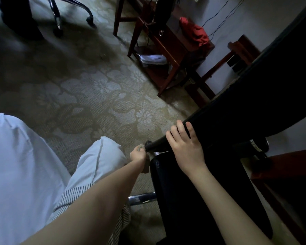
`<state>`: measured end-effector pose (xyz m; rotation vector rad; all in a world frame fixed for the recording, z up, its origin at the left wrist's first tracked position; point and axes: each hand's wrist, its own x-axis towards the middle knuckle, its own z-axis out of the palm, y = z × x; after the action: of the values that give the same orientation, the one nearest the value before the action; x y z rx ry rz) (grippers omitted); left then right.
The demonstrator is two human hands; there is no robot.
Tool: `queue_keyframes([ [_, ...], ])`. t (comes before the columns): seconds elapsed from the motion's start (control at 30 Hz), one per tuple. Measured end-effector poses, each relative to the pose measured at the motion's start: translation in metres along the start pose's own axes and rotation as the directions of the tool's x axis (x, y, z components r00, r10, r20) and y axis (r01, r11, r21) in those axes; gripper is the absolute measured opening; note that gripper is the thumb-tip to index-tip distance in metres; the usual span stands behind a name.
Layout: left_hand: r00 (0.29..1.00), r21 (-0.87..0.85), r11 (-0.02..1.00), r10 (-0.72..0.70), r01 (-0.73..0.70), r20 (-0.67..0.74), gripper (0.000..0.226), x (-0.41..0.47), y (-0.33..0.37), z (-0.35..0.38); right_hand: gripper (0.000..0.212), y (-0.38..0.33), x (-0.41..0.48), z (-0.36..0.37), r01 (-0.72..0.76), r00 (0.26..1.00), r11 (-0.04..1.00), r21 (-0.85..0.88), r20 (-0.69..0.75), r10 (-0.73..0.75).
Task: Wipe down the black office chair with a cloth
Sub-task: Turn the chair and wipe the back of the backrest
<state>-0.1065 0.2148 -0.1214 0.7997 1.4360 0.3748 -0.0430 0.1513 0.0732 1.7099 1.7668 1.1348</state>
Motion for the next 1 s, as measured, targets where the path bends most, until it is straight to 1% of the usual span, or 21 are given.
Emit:
queue_keyframes([
  [0.1,0.998,-0.046,0.999,-0.025,0.028,0.058,0.030,0.008,-0.008,0.007,0.036,0.000,0.000,0.000,-0.006,1.000,1.000,0.018,-0.002,0.006],
  [0.2,0.996,-0.087,0.996,0.012,-0.005,0.088,0.027,0.001,-0.005,0.007,0.036,-0.001,0.000,0.000,-0.002,1.000,1.000,0.024,0.015,0.001],
  [0.3,0.991,-0.068,0.992,0.112,-0.107,0.067,0.026,-0.016,0.008,0.002,0.036,-0.001,0.000,-0.001,-0.010,1.000,0.999,0.033,0.024,0.009],
  [0.37,0.966,-0.037,0.969,0.247,-0.245,0.076,0.027,-0.033,0.019,-0.002,0.036,-0.001,0.001,-0.001,-0.013,0.999,0.999,0.045,0.030,0.012],
  [0.4,0.935,-0.015,0.939,0.343,-0.343,0.086,0.027,-0.045,0.026,-0.005,0.036,-0.001,0.001,-0.002,-0.014,0.999,0.999,0.049,0.033,0.013],
  [0.43,0.888,-0.009,0.892,0.450,-0.451,0.095,0.028,-0.056,0.033,-0.008,0.036,-0.002,0.001,-0.001,-0.017,0.999,0.998,0.053,0.035,0.015],
  [0.5,0.756,-0.076,0.765,0.644,-0.640,0.117,0.025,-0.082,0.050,-0.017,0.035,-0.002,0.001,-0.002,-0.023,0.999,0.998,0.064,0.035,0.020],
  [0.53,0.689,-0.109,0.701,0.713,-0.705,0.129,0.025,-0.091,0.058,-0.021,0.035,-0.002,0.001,-0.002,-0.026,0.999,0.997,0.071,0.029,0.024],
  [0.57,0.645,-0.117,0.660,0.751,-0.743,0.141,0.027,-0.094,0.062,-0.023,0.035,-0.002,0.002,-0.002,-0.028,0.999,0.997,0.078,0.023,0.026],
  [0.6,0.638,-0.112,0.653,0.757,-0.749,0.142,0.029,-0.093,0.063,-0.022,0.035,-0.002,0.002,-0.002,-0.028,0.999,0.996,0.084,0.019,0.026],
  [0.63,0.670,-0.088,0.680,0.733,-0.728,0.117,0.028,-0.087,0.060,-0.020,0.034,-0.002,0.002,-0.002,-0.023,1.000,0.996,0.089,0.016,0.022],
  [0.7,0.792,-0.047,0.793,0.609,-0.608,0.027,0.025,-0.075,0.051,-0.014,0.035,-0.002,0.002,-0.003,-0.015,1.000,0.996,0.084,0.014,0.014],
  [0.73,0.858,-0.030,0.857,0.514,-0.514,-0.007,0.025,-0.069,0.047,-0.011,0.035,-0.001,0.002,-0.004,-0.014,1.000,0.997,0.075,0.014,0.013],
  [0.77,0.909,-0.011,0.909,0.416,-0.416,-0.031,0.026,-0.061,0.041,-0.008,0.036,-0.001,0.002,-0.005,-0.010,1.000,0.998,0.067,0.016,0.009],
  [0.8,0.945,0.007,0.947,0.322,-0.322,-0.051,0.026,-0.052,0.034,-0.005,0.036,0.000,0.002,-0.005,-0.006,1.000,0.998,0.060,0.018,0.005],
  [0.83,0.965,0.007,0.968,0.250,-0.251,-0.074,0.027,-0.041,0.027,-0.001,0.037,0.000,0.001,-0.005,-0.003,1.000,0.998,0.056,0.018,0.002],
  [0.9,0.987,-0.053,0.990,0.127,-0.133,-0.102,0.027,-0.024,0.017,0.003,0.037,0.001,0.000,-0.004,0.003,1.000,0.998,0.056,0.015,-0.004],
  [1.0,0.994,-0.160,0.987,-0.046,0.029,-0.103,0.027,-0.008,0.008,0.010,0.037,0.001,0.000,-0.003,0.014,0.999,0.998,0.055,0.028,-0.015],
])
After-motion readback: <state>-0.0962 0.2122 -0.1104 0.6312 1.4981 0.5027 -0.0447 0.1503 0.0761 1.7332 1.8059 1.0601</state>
